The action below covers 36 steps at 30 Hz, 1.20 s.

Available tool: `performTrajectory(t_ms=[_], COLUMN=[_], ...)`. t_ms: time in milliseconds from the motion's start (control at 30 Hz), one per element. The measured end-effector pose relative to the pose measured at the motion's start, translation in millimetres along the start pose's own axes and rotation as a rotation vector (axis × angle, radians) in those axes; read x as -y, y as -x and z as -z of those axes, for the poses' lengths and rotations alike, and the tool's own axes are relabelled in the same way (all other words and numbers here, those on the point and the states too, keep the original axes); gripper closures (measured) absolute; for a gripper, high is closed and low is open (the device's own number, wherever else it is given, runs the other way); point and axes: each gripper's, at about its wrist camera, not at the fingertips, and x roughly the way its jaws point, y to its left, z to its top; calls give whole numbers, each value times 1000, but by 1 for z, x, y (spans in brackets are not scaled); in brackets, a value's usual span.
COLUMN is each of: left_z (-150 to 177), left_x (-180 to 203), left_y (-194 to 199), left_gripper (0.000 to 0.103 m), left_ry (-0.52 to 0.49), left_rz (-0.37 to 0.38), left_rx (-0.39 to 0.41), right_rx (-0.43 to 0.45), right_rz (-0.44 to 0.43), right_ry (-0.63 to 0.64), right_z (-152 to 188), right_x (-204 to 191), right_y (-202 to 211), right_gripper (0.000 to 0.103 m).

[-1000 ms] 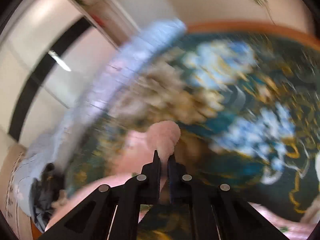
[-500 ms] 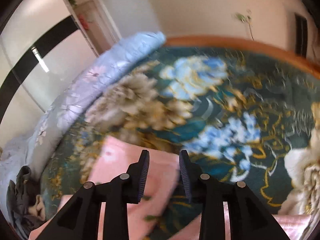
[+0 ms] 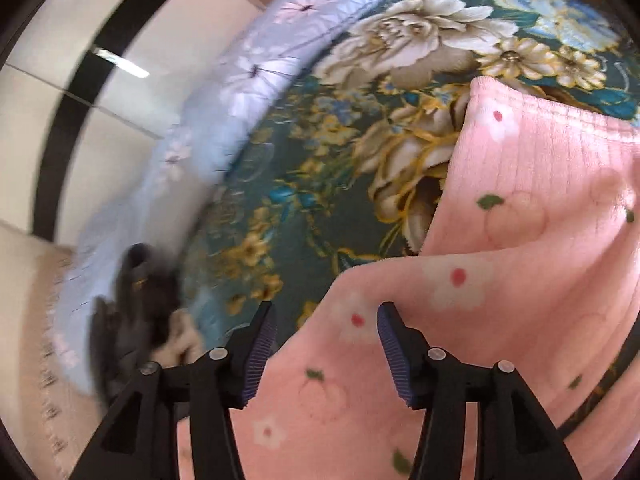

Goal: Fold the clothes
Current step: 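Lift the pink garment with the left tool toward the grey clothes while the right tool holds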

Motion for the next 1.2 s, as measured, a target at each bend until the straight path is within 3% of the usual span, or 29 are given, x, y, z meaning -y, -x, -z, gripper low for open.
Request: performTrajectory(t_ms=[267,300,367,433,500,700,800,900,967,1100,1200], left_z=[-18,-22,-31,-39,-48,-54,-55,-55,-54,-47,-46], left_x=[4,7,14,23,28,13,15,18,16,9,12], left_y=[-9,-11,-23,-37,-51,-98,-109,-111,-112,-106,-89], left_gripper=[51,50,47,47,47,48,49,71,96,99,100], left_ry=[33,45,113,176,220,488,531,520,517,497,474], left_rz=[-11,4,68,111,119,131,122,45,15,21,68], left_rx=[-15,-24,-66,-89,-98,-135,-141,-134,-133,-124,-112], right_rx=[40,43,50,42,34,50,55,67,72,82,84], right_rz=[306,333,394,359,318,164,96,15,-18,-71,-140], right_ry=[-3,6,38,38,44,124,145,161,177,196,159], right_z=[-1,0,1,1,1,5,7,13,18,26,17], right_x=[-17,-19,-24,-21,-18,-7,2,11,16,27,30], right_y=[-42,-44,-45,-44,-41,-3,18,39,52,75,81], right_gripper=[49,53,82,98,99,100,100,100,100,100,100])
